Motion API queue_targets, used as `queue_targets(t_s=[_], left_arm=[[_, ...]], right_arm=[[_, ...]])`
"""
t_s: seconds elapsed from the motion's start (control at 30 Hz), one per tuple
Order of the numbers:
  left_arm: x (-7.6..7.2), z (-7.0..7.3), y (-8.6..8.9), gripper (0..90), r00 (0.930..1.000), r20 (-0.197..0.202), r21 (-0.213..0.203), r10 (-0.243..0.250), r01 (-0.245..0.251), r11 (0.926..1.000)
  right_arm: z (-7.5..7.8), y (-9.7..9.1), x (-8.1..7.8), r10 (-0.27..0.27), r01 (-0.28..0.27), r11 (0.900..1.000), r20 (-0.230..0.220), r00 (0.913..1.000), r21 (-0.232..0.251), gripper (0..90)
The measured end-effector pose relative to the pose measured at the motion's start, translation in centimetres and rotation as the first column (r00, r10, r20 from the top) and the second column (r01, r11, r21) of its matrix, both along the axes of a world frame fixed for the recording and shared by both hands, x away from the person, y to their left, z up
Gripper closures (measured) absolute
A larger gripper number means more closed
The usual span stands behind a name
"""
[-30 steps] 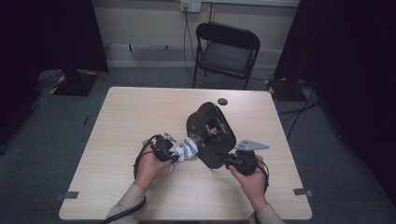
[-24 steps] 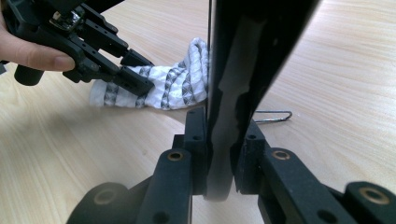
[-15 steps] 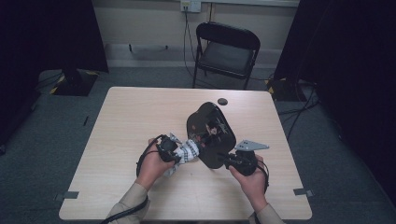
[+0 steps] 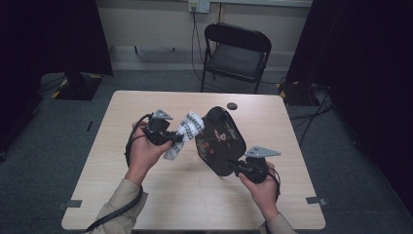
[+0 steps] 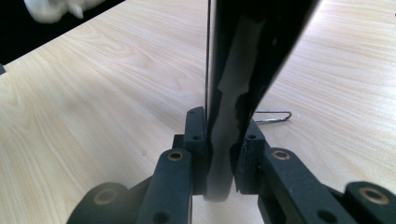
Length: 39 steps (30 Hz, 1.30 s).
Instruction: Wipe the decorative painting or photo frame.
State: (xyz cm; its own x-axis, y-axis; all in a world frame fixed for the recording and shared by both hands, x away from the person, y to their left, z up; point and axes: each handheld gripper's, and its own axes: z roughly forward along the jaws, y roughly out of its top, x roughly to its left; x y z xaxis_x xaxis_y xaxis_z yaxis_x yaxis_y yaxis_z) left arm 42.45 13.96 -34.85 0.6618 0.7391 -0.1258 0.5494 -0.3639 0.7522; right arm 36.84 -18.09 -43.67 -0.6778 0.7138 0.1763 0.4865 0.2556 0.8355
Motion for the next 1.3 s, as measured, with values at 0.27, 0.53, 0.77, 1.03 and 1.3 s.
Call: queue_targets(t_s=[0.27,0.53,0.77,1.03,1.3], left_arm=[[1.8,1.3,-2.7,77.7,0.9995,0.012,0.039,-0.028,0.028,0.9989],[2.4,-2.4,-3.5,78.0,0.9987,-0.046,0.075,-0.021,0.025,0.9969],[2.3,-5.6,-3.5,78.0,0.9953,-0.097,0.100,-0.008,0.018,0.9948],[2.1,-8.7,-3.5,78.0,0.9898,-0.143,0.128,0.000,0.018,0.9916],[1.6,-11.6,-3.8,78.0,0.9806,-0.196,0.147,-0.001,0.030,0.9886]], right_arm=[[0.0,0.0,0.0,0.002,-0.002,1.0000,0.001,1.0000,0.003,78.7],[0.0,-0.1,0.1,0.004,-0.004,1.0000,0.000,1.0000,0.002,78.6],[0.0,0.0,0.1,0.004,-0.004,1.0000,-0.001,1.0000,0.001,78.7],[0.0,0.0,0.1,0.005,-0.005,1.0000,-0.001,1.0000,-0.003,78.6],[0.0,0.1,0.1,0.003,-0.003,1.0000,0.000,1.0000,-0.007,78.5]])
